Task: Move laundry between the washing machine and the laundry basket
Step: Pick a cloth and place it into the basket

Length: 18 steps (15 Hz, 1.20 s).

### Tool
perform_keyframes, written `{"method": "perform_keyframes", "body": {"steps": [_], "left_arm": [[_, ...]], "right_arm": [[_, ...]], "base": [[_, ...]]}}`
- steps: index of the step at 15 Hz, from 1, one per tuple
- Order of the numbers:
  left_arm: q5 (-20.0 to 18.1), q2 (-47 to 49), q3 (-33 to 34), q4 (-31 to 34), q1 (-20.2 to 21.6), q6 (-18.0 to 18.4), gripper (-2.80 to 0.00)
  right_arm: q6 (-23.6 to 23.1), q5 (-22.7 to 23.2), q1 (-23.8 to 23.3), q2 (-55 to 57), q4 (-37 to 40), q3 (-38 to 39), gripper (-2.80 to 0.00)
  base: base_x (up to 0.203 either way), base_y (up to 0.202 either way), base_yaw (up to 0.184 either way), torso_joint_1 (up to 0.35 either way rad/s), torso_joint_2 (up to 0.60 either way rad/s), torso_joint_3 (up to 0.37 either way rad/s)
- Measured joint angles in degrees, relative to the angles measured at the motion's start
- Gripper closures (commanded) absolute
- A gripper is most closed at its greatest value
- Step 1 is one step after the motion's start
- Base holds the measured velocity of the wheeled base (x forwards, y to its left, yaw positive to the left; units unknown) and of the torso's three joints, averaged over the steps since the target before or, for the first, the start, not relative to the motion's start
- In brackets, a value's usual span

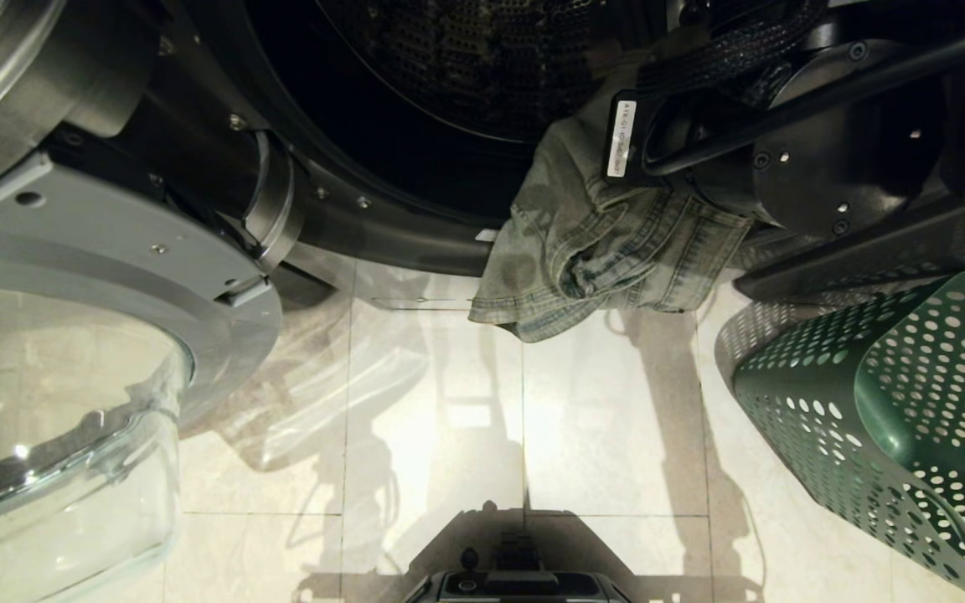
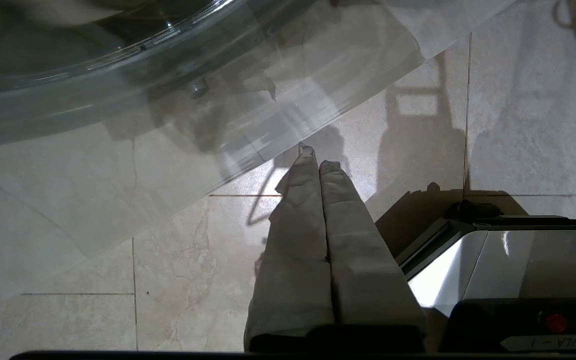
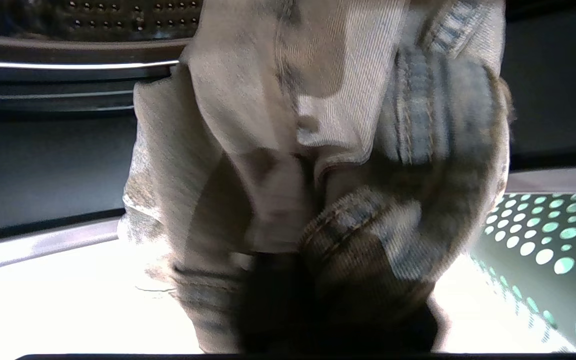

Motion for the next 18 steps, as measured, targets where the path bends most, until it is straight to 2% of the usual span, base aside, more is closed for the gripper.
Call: {"method": "perform_keyframes", "body": {"steps": [4, 6, 8, 11, 15, 18], "left_arm": [[-0.02, 0.0, 0.0, 0.0, -0.02, 0.02, 0.0], [-0.02, 0.0, 0.0, 0.0, 0.0, 0.02, 0.0], [0.0, 0.0, 0.0, 0.0, 0.0, 0.02, 0.0], [-0.01, 0.0, 0.0, 0.0, 0.0, 0.0, 0.0], [-0.02, 0.0, 0.0, 0.0, 0.0, 0.02, 0.0], [-0.02, 0.0, 0.0, 0.02, 0.0, 0.0, 0.0]], "right_arm": [[-0.02, -4.72, 1.31, 1.47, -0.49, -2.93, -2.8], [-0.1, -5.15, 2.01, 2.18, -1.71, -3.67, -2.8], [0.51, -4.98, 3.5, 2.58, -1.91, -4.06, -2.8], [1.81, -2.31, 5.85, 2.37, -3.03, -5.18, -2.8], [2.46, -1.98, 8.52, 1.96, -3.4, -5.29, -2.8], [4.79, -0.95, 9.35, 0.47, 1.94, -2.39, -2.8]], "base": [[0.0, 0.0, 0.0, 0.0, 0.0, 0.0], [0.0, 0.0, 0.0, 0.0, 0.0, 0.0], [0.0, 0.0, 0.0, 0.0, 0.0, 0.0], [0.0, 0.0, 0.0, 0.0, 0.0, 0.0], [0.0, 0.0, 0.0, 0.0, 0.0, 0.0], [0.0, 0.0, 0.0, 0.0, 0.0, 0.0]]}}
